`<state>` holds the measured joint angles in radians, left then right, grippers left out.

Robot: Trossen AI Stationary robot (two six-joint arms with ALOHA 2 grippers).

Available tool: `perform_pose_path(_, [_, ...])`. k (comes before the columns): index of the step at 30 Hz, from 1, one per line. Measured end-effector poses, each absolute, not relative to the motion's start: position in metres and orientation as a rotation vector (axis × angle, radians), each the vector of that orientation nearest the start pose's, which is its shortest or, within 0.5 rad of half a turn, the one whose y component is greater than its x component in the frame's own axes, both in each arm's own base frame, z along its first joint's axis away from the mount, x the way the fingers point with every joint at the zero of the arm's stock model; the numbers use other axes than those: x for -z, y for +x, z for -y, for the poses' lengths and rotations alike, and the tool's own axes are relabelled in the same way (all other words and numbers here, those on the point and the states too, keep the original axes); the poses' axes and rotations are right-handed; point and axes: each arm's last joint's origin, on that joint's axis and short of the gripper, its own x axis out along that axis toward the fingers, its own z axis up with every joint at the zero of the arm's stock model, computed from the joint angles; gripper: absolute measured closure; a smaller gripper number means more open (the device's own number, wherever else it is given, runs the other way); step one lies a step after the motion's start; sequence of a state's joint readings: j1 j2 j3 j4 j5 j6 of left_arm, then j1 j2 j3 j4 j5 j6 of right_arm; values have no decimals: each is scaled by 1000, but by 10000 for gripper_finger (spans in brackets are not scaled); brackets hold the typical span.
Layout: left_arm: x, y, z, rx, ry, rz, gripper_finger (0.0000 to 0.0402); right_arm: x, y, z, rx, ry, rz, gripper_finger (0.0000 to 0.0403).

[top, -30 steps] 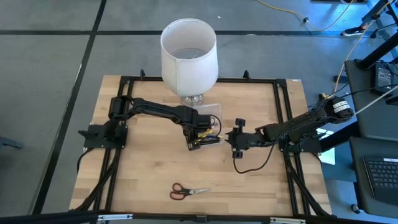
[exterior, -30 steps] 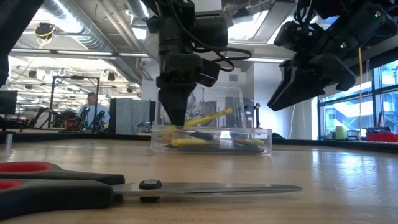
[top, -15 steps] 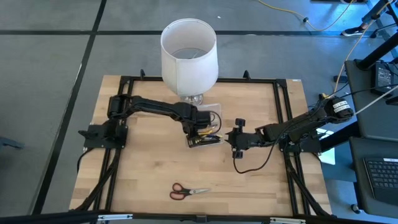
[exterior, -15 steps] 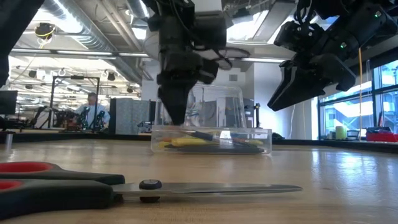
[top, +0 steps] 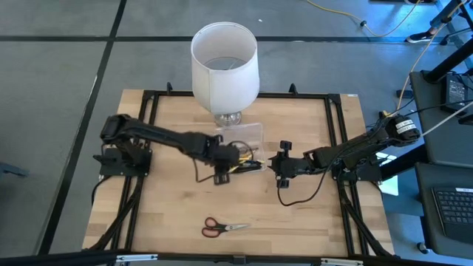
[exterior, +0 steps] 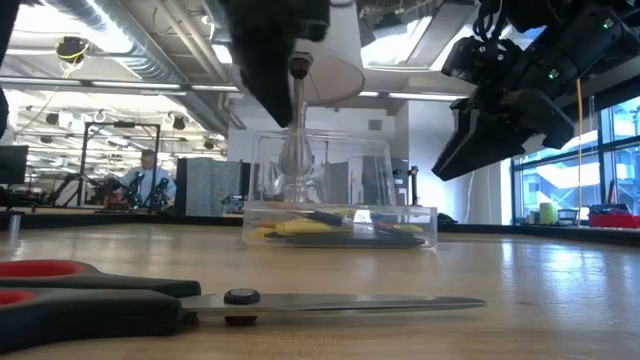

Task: Pick & place school supplies into a supply box
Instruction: Put the black scissors into the transparent supply box

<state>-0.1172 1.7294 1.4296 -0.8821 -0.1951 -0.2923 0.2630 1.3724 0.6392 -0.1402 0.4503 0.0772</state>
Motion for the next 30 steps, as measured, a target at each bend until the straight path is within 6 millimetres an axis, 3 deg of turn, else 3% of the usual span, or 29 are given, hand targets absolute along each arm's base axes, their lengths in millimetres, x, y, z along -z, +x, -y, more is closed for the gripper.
perform_pose_path(11, [-247,328,118,-99,-66,-1180,287,-171,245,-53,206,-233,-810,269])
perform_pose_path(17, [-245,323,153,-3,-43,-1122,289,-171,245,-53,206,-232,-810,269])
perform_pose_path(25, [-248,318,175,54,-51,-1067,276,-171,245,-53,208,-228,-809,269])
perform_pose_path(30, [-248,317,177,25,-79,-1064,231,-171,245,-53,217,-207,-806,269])
